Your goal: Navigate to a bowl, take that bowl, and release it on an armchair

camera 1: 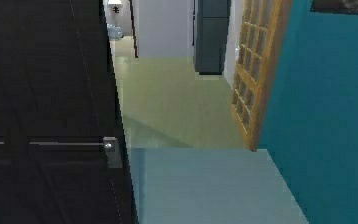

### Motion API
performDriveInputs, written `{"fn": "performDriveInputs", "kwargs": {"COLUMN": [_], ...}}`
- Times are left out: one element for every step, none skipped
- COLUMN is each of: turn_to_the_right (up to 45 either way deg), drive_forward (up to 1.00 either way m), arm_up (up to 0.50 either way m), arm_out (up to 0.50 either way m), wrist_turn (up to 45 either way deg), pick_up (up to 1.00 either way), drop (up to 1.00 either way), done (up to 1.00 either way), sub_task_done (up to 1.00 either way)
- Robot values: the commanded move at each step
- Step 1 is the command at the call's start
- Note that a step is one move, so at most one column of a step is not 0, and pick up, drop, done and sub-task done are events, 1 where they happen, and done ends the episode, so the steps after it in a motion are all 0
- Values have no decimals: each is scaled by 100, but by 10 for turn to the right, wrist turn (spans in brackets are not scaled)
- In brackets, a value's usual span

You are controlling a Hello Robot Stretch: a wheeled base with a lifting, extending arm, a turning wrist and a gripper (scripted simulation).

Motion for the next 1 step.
{"fn": "performDriveInputs", "kwargs": {"turn_to_the_right": [270], "drive_forward": [0], "arm_up": [0], "arm_out": [0], "wrist_turn": [0], "pick_up": [0], "drop": [0], "done": [0], "sub_task_done": [0]}}
